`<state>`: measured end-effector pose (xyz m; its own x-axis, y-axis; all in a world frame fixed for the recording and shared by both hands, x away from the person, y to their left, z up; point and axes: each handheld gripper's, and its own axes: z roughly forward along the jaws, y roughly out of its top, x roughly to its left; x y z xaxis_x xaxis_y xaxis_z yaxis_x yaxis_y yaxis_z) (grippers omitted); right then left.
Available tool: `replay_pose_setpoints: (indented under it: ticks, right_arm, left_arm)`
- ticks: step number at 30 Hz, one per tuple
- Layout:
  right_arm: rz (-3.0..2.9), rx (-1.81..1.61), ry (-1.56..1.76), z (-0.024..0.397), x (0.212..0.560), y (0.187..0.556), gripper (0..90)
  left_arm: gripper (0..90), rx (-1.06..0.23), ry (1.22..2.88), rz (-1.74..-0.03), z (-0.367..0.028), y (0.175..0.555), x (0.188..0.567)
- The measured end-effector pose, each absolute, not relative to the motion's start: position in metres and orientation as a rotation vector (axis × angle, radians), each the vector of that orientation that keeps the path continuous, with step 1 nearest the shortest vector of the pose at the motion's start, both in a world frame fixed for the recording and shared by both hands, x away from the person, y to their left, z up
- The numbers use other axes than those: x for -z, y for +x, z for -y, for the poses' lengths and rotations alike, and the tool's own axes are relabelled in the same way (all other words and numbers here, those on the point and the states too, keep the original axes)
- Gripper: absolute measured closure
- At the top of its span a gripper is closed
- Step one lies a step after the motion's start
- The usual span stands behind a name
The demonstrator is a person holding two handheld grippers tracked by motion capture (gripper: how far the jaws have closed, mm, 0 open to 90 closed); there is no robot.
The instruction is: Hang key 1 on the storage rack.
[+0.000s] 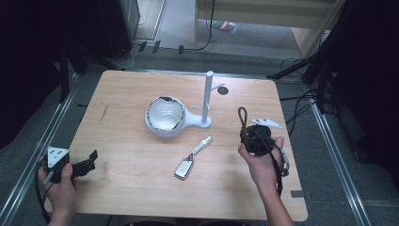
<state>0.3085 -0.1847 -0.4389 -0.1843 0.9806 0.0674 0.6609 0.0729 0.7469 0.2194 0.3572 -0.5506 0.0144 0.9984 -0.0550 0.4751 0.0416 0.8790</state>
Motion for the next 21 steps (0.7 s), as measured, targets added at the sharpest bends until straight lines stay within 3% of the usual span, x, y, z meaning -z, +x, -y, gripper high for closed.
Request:
replay_pose_setpoints:
  ticks: [21]
  right_arm:
    - [-1.766,-1.027,1.445,0.162,0.414,0.325,80.9]
  left_arm:
    - [0.0,-0.874,1.534,-1.561,-0.358,0.22,0.551]
